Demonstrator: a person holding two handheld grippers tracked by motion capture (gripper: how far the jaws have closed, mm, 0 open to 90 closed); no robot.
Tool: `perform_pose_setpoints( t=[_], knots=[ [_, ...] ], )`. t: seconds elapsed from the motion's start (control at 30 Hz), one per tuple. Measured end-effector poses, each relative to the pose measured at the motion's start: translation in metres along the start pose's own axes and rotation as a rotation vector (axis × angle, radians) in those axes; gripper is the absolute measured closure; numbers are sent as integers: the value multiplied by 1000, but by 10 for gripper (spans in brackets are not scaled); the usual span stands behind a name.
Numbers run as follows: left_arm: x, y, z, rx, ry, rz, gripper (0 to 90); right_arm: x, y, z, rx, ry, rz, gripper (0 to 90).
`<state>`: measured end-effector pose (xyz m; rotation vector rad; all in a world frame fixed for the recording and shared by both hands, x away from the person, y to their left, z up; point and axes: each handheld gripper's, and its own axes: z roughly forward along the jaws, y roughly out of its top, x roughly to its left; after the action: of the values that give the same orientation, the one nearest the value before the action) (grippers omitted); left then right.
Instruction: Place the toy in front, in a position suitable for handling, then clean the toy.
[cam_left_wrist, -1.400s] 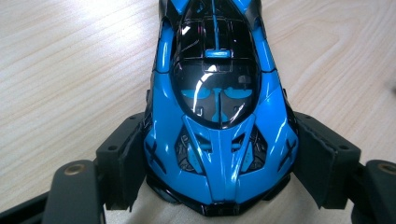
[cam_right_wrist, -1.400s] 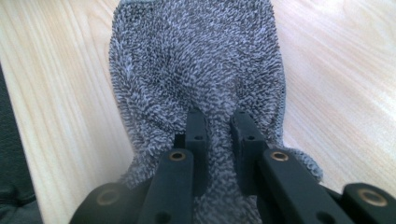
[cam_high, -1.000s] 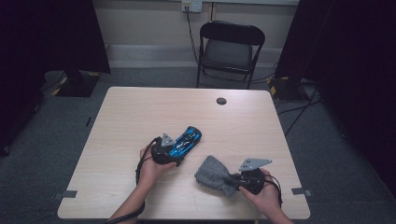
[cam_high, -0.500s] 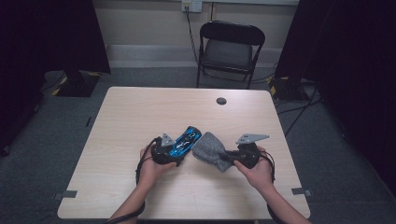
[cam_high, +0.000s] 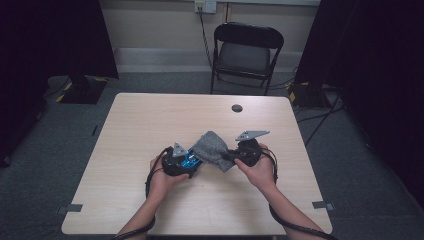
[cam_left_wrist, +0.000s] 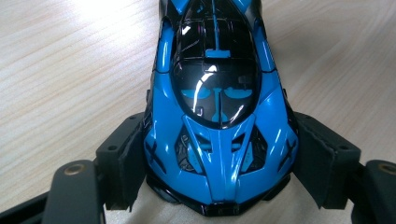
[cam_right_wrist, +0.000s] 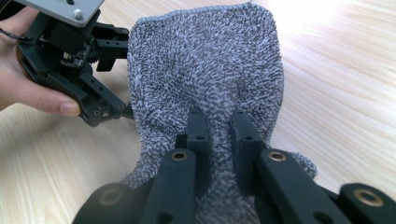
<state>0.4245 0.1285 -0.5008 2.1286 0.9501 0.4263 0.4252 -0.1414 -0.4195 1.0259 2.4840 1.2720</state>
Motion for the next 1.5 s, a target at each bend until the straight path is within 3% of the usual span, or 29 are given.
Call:
perform_pose_setpoints(
  t=[0.63, 0.9, 0.97, 1.17, 1.5],
  knots=[
    [0, 0, 0, 0, -1, -4, 258, 2, 10, 24, 17, 11, 14, 806],
    [0, 0, 0, 1, 3, 4, 258, 12, 15, 38, 53, 33, -24, 805],
    [0, 0, 0, 1, 3, 5, 258, 19, 16, 43, 90, 20, -60, 805],
    [0, 0, 0, 1, 2, 5, 258, 24, 12, 56, 142, -2, -99, 805],
    [0, 0, 0, 1, 2, 5, 258, 28, 11, 70, 162, -12, -123, 804]
  ],
)
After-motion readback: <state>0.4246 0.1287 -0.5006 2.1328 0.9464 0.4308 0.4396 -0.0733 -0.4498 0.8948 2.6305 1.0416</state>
